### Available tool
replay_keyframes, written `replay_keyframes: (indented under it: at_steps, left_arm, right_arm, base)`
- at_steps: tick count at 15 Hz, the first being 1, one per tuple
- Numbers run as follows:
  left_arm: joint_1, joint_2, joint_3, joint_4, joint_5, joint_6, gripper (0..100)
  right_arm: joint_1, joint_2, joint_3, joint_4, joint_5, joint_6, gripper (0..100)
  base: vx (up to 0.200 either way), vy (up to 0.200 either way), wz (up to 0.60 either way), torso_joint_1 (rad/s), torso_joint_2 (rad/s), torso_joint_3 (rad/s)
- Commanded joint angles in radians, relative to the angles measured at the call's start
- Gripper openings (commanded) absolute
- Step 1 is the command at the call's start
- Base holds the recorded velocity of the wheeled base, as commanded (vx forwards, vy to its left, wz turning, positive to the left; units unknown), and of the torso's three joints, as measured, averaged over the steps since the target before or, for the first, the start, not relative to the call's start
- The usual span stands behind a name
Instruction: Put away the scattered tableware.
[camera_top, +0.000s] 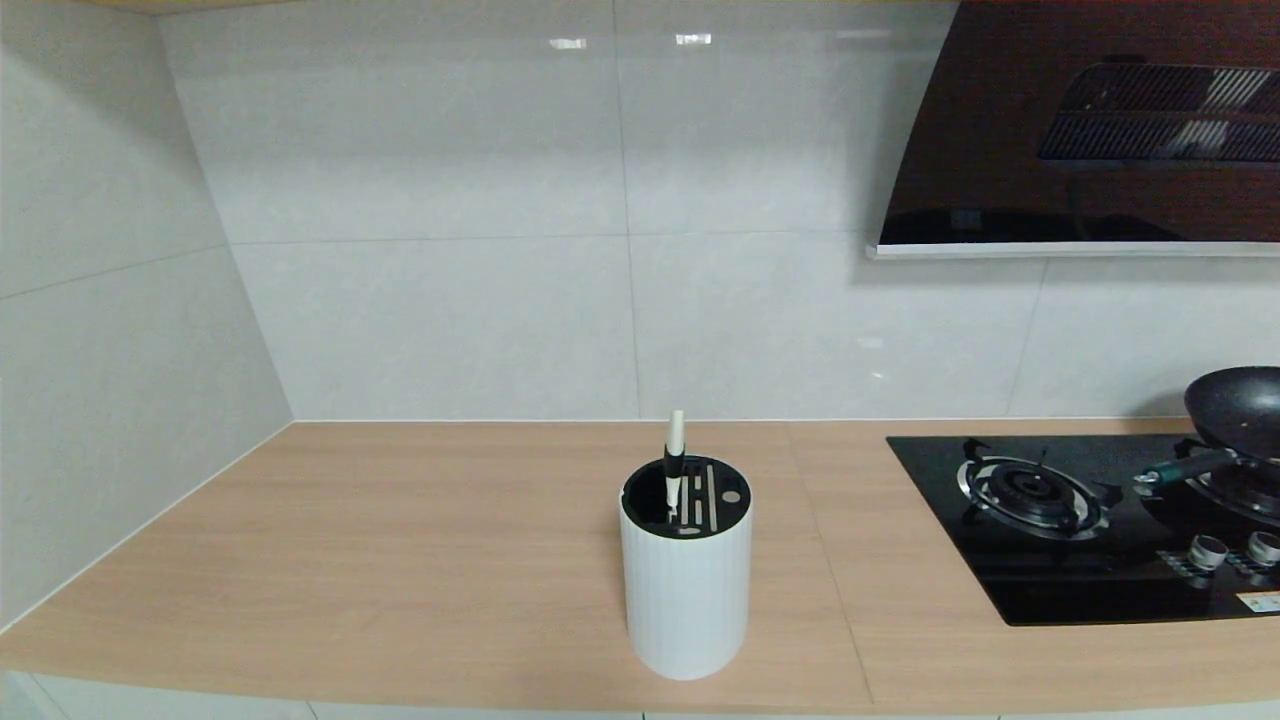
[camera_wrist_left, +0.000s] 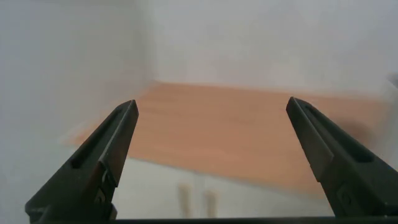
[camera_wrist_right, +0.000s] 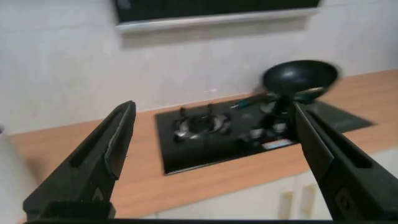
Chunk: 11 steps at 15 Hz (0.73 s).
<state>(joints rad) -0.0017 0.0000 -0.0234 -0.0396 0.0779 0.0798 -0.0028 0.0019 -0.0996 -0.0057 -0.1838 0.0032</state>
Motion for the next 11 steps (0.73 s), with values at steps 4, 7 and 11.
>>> replay_keyframes:
  at_steps: [4, 7, 11]
  left_arm:
    - [0.000, 0.000, 0.023, 0.044, -0.095, -0.049, 100]
    - [0.000, 0.000, 0.023, 0.043, -0.096, -0.069, 100]
    - [0.000, 0.000, 0.023, 0.043, -0.096, -0.069, 100]
  right_arm:
    - [0.000, 0.001, 0.098, 0.007, 0.127, -0.040, 100]
    - [0.000, 0.001, 0.100, 0.004, 0.127, -0.020, 100]
    - [0.000, 0.001, 0.100, 0.004, 0.132, -0.019, 100]
  base:
    - [0.000, 0.000, 0.00, 0.000, 0.00, 0.000]
    - [0.000, 0.000, 0.00, 0.000, 0.00, 0.000]
    - [0.000, 0.000, 0.00, 0.000, 0.00, 0.000]
